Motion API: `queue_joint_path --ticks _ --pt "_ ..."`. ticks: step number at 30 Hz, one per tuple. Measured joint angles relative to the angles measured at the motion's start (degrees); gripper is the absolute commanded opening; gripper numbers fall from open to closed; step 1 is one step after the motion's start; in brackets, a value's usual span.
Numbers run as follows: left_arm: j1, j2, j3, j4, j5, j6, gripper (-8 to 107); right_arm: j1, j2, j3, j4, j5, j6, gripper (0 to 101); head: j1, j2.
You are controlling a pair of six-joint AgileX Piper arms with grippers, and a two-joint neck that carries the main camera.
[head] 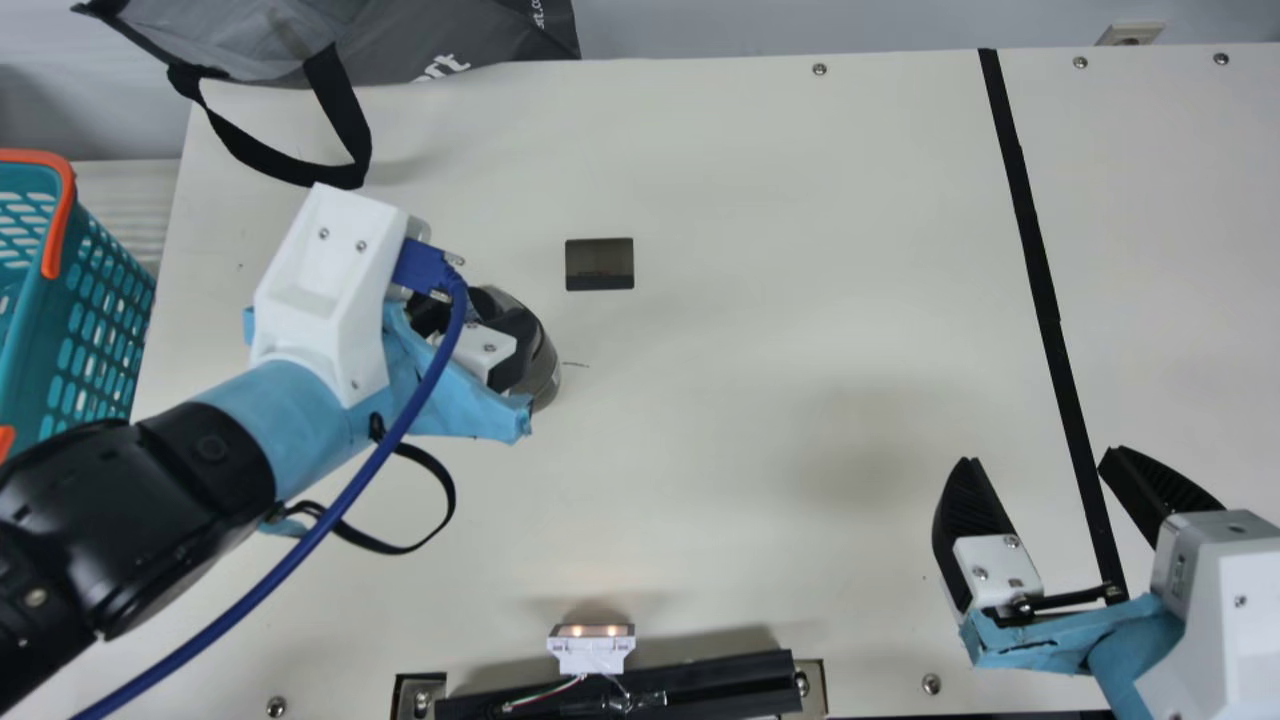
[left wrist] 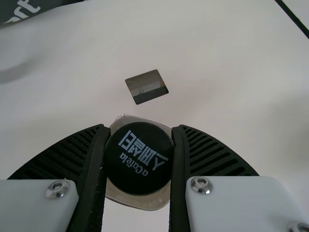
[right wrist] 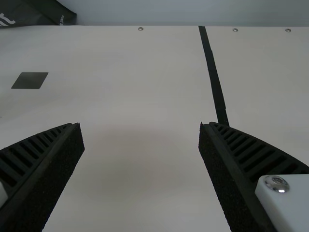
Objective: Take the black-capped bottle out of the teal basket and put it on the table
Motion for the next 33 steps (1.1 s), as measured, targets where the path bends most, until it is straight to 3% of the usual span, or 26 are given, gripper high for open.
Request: queue_joint_path --ticks 10,11,12,13,18,20,21,22,33 --pt "0.0 -1.0 1.1 0.2 -0.4 -0.2 0 0.0 0.0 0.0 0.0 0.0 0.0 91 0.0 0.0" --pt "0.0 -1.1 1.3 0.1 -0.4 -0.3 10 0.0 0.0 0.0 0.0 0.0 0.0 91 0.0 0.0" --pt "0.0 -1.2 1.3 0.1 -0.4 -0.3 29 0.0 0.0 0.0 0.0 0.0 0.0 91 0.0 0.0" --pt "0.0 -1.2 1.4 0.1 -0.5 -0.3 36 0.0 0.0 0.0 0.0 0.0 0.0 91 0.0 0.0" --pt "-0.1 -1.4 1.6 0.1 -0.6 -0.6 50 0.0 0.0 0.0 0.0 0.0 0.0 91 0.0 0.0" --pt "-0.2 -1.6 1.8 0.1 -0.6 -0.6 63 0.0 0.0 0.0 0.0 0.0 0.0 91 0.0 0.0" --pt "-0.2 -1.6 1.8 0.1 -0.6 -0.6 79 0.0 0.0 0.0 0.0 0.0 0.0 91 0.0 0.0" --pt "-0.2 -1.6 1.9 0.1 -0.6 -0.8 107 0.0 0.0 0.0 0.0 0.0 0.0 91 0.0 0.0" --pt "-0.2 -2.2 2.7 0.1 -0.9 -1.2 107 0.0 0.0 0.0 0.0 0.0 0.0 91 0.0 0.0"
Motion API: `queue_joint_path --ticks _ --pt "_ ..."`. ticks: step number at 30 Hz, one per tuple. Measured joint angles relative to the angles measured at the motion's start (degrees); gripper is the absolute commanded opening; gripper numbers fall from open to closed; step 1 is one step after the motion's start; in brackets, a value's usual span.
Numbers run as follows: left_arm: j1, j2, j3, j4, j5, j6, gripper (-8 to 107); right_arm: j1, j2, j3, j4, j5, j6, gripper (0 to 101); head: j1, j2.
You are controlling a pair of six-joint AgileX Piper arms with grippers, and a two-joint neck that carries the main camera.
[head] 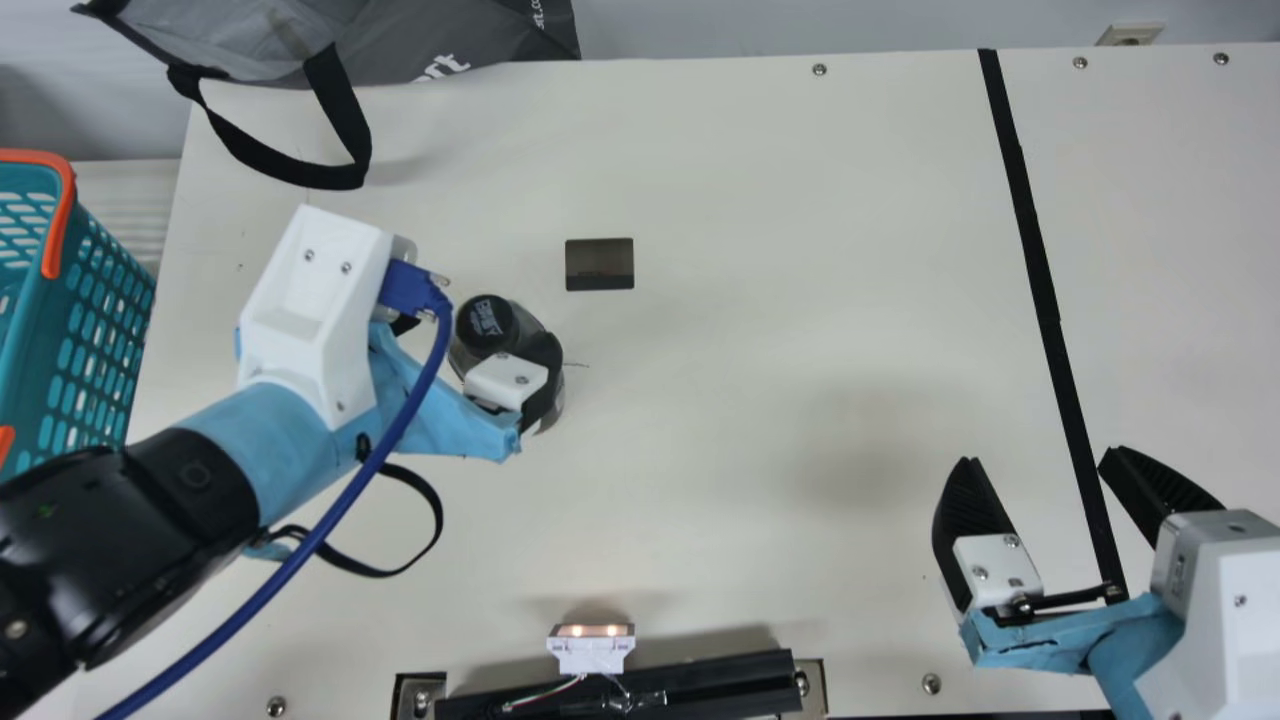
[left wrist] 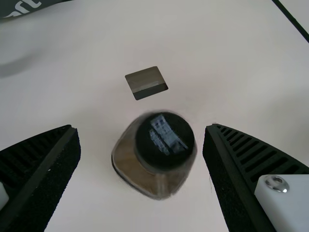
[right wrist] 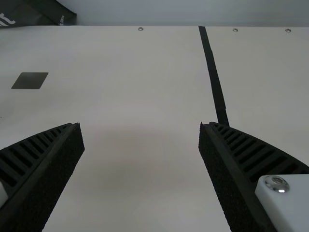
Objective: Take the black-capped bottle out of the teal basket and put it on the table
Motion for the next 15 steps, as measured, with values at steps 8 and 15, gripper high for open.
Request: queue_joint_path --ticks 8,15 --pt "0.3 -0.9 0.2 0.1 0.4 -0.1 107 0.0 0.0 0.0 0.1 0.0 0.0 91 0.0 0.0" --pt "1.4 -2.1 0.1 0.7 0.8 -0.3 107 0.0 0.0 0.0 0.1 0.0 0.0 91 0.0 0.0"
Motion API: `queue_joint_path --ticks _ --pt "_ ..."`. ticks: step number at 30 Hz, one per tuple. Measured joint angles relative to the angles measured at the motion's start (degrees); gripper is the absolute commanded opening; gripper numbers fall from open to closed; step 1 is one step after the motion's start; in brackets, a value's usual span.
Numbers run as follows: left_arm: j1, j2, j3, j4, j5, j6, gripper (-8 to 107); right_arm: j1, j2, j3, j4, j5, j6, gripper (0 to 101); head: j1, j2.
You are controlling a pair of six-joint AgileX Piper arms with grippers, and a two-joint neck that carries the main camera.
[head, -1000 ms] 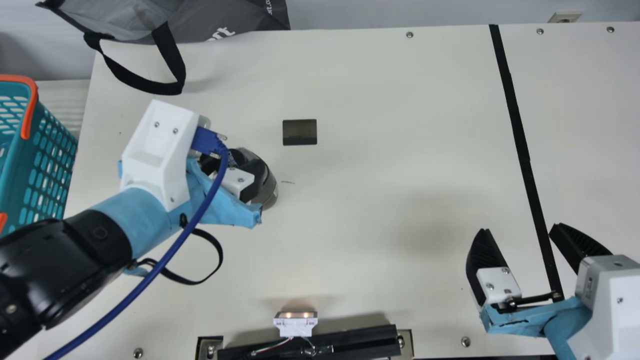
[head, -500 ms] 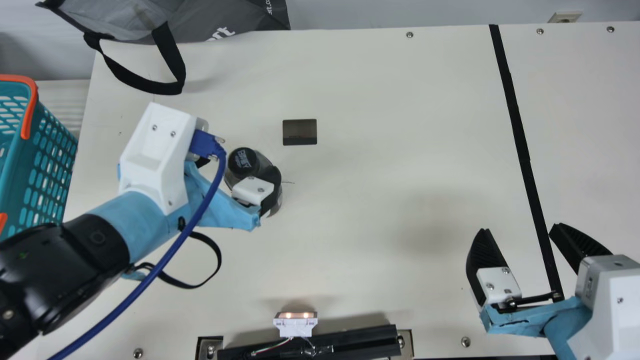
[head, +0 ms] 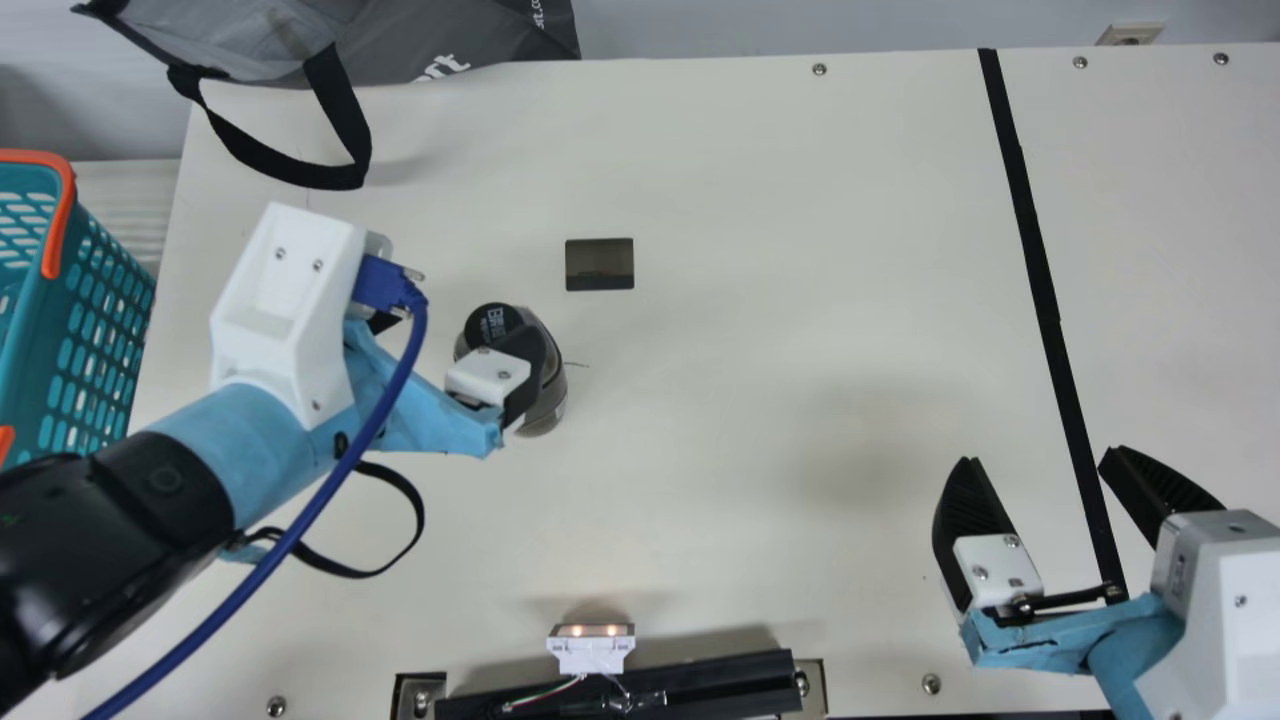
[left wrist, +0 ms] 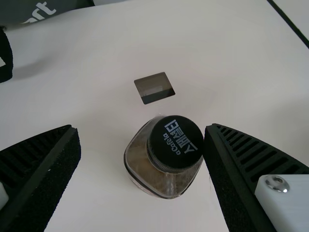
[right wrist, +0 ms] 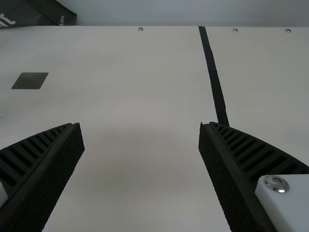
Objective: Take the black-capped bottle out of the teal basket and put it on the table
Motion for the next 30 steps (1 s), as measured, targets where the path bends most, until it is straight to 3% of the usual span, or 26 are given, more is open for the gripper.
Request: queue_joint_path --ticks 10,30 --pt "1.5 -2.6 -0.9 2.2 0.9 -1.2 107 0.0 0.0 0.0 0.0 0.0 0.0 91 0.0 0.0" --pt "7.2 -10.9 -0.6 15.0 2.8 -6.7 107 0.0 0.0 0.0 0.0 0.0 0.0 91 0.0 0.0"
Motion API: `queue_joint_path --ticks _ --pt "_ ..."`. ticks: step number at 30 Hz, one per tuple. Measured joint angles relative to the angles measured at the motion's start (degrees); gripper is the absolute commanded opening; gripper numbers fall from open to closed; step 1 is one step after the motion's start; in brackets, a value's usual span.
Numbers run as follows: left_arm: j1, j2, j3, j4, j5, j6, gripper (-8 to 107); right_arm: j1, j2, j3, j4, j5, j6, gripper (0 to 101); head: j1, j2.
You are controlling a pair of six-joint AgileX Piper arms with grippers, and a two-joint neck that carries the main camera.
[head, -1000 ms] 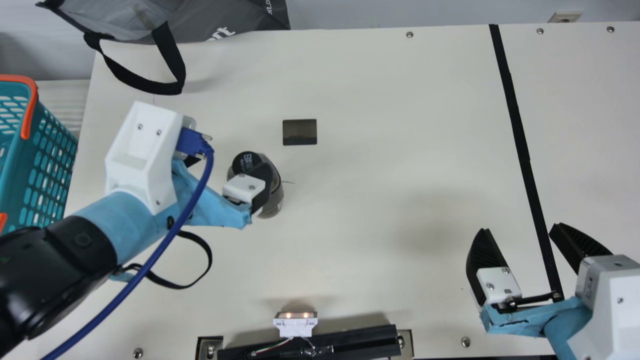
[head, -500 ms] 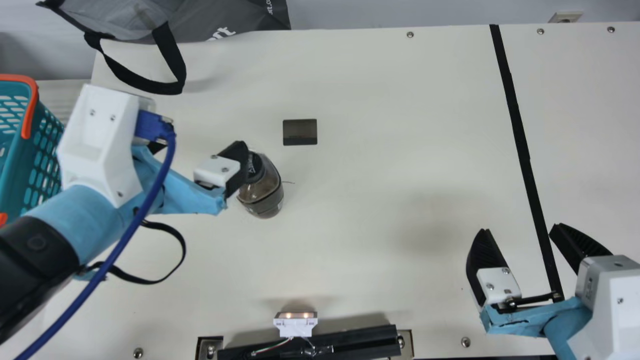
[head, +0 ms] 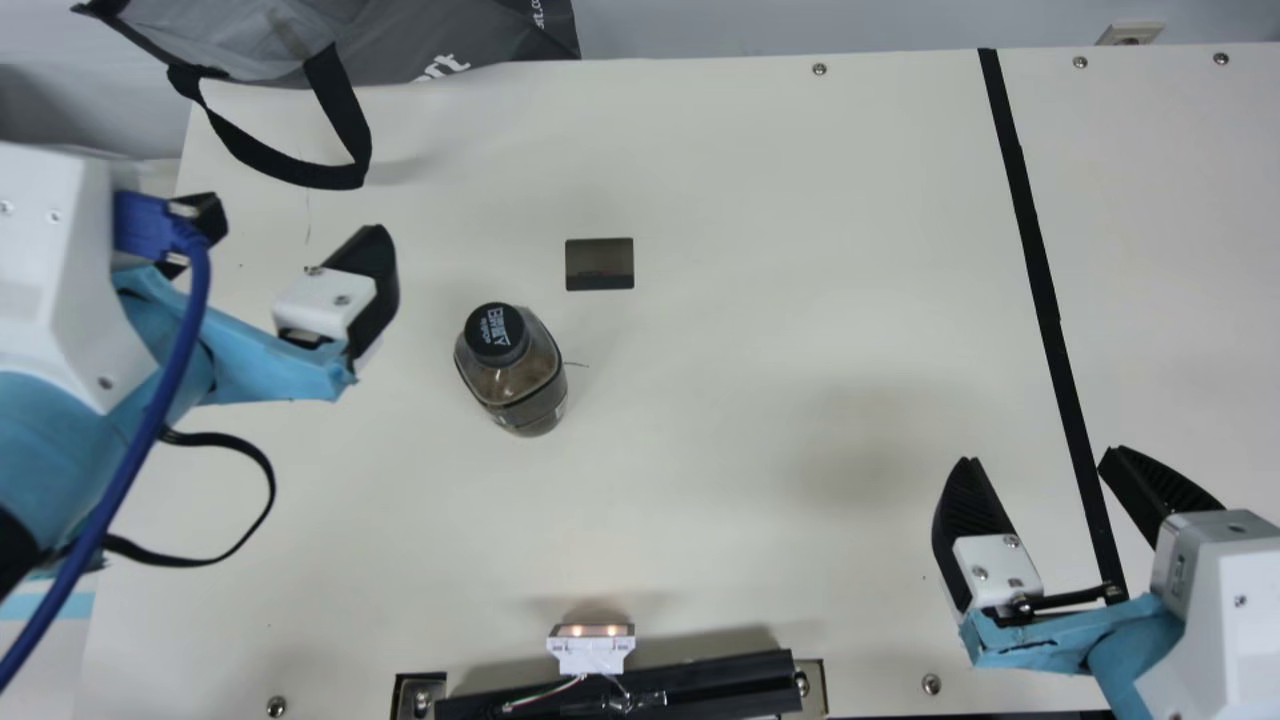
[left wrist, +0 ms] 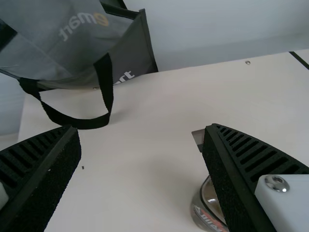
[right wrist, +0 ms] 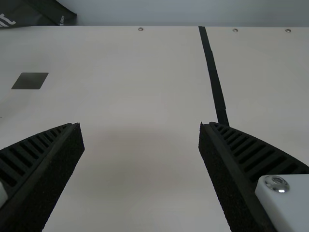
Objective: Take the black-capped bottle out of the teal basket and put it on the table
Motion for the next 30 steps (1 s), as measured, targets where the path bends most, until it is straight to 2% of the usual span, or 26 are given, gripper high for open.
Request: queue_joint_path --ticks 9,30 --pt "4.9 -5.3 2.4 -0.4 -0.4 1.9 107 0.0 0.0 0.0 0.0 0.0 0.0 91 0.0 0.0" --pt "18.0 -15.2 7.5 -11.1 -1.8 14.5 107 0.0 0.0 0.0 0.0 0.0 0.0 91 0.3 0.0"
